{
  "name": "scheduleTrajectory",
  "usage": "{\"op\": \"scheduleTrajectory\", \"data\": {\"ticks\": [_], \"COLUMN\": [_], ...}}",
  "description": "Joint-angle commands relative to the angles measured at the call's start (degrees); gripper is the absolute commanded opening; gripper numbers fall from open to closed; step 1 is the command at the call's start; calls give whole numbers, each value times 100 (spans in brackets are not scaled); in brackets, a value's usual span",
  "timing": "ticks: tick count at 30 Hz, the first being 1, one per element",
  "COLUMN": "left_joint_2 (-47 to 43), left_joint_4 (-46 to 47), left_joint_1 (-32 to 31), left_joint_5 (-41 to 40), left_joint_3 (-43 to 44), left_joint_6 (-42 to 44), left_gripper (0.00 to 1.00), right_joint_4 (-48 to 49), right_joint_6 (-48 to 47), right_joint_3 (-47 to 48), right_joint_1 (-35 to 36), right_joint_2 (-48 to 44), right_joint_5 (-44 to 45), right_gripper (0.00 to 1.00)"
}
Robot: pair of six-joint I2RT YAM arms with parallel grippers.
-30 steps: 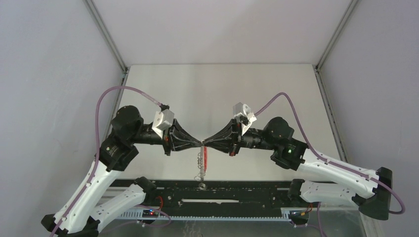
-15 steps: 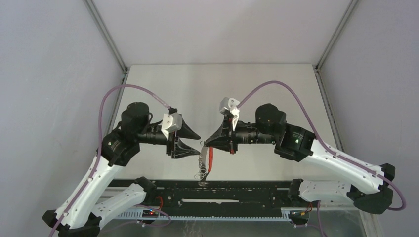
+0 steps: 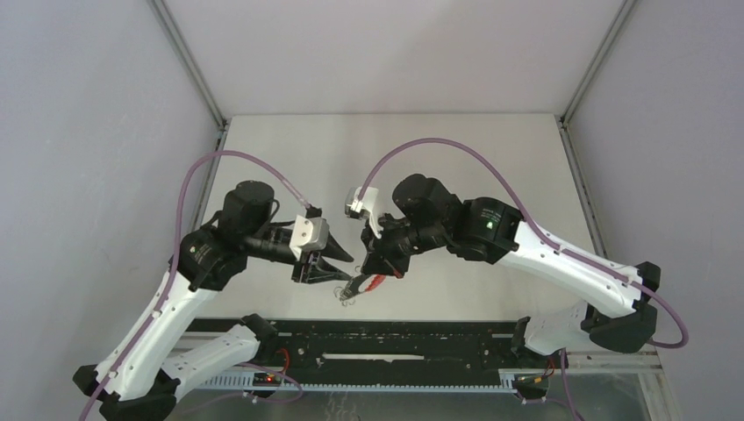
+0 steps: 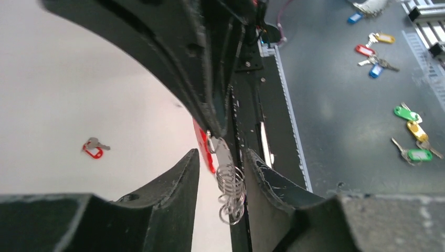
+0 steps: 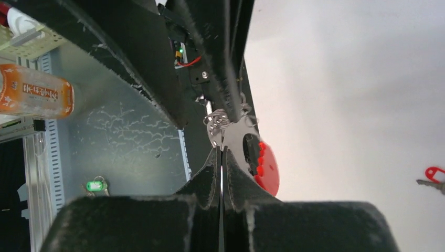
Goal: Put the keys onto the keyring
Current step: Adjust the keyring.
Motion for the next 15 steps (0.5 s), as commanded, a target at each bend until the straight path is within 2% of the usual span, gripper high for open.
{"op": "scheduleTrajectory", "data": {"ticks": [1,8,13,15], "left_joint_2": [-26,-37,-40,-37], "left_joint_4": [-372,-115,119,123], "left_joint_1": [-230,-290,-308,-325], "left_joint_5": [-47,-532,-465,-331], "left_joint_3": [143,16,-52,-59], "left_joint_6": [509,483,250,212], "left_gripper": [41,38,36,30], "right_joint_4": [-437,-566,-765,-817], "right_joint_6": [-117,-297,-385,-390], "right_joint_3": [553,835,1060,1135], "right_joint_1": [94,208,246,256], "right_joint_2": [81,240,432,512], "right_joint_5": [55,-27,-124,-151], "right_gripper": [0,0,0,0]}}
